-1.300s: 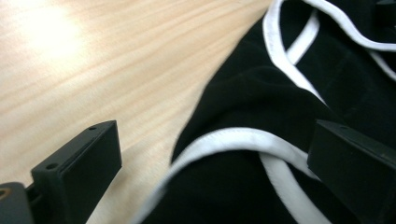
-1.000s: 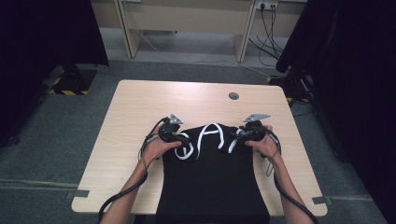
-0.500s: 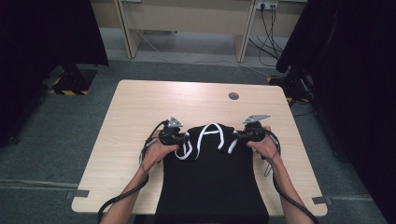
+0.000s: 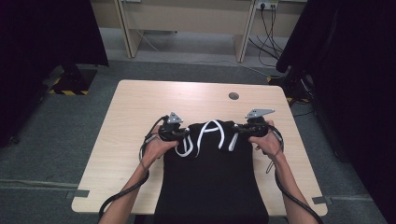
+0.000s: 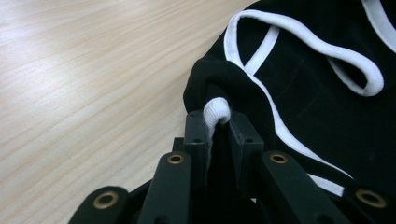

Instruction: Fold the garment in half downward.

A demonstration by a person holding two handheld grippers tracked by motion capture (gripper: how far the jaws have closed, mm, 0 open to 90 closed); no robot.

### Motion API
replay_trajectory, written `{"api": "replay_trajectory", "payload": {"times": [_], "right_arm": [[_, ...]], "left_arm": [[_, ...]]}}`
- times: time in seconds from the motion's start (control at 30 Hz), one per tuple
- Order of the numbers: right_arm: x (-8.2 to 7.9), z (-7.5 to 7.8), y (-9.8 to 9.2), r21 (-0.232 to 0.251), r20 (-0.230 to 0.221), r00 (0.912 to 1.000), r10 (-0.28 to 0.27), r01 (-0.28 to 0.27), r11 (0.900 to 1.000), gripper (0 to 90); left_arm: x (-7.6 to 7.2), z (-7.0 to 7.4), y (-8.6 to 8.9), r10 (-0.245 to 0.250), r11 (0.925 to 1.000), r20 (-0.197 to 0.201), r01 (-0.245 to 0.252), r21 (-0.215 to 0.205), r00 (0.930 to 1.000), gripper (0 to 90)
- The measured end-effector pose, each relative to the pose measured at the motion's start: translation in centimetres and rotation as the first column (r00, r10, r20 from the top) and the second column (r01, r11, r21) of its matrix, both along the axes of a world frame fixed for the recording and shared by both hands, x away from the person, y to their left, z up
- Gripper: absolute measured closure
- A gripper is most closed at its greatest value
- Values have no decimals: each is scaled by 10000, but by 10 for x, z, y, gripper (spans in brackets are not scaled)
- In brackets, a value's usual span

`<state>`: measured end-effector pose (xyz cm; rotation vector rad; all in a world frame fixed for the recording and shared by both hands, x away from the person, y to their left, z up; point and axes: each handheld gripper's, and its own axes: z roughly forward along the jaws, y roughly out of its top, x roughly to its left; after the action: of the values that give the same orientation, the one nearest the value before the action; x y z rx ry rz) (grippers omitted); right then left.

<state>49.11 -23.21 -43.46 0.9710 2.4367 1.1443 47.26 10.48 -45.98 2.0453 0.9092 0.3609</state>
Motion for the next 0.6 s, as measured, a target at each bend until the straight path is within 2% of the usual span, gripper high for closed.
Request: {"api": "replay_trajectory", "payload": {"times": [0.6], "right_arm": [[3,0,-1,36,28,10000,-53,53,10000,810]], "left_arm": [[4,5,4,147,9999,70,-147,18,9999,790]]}}
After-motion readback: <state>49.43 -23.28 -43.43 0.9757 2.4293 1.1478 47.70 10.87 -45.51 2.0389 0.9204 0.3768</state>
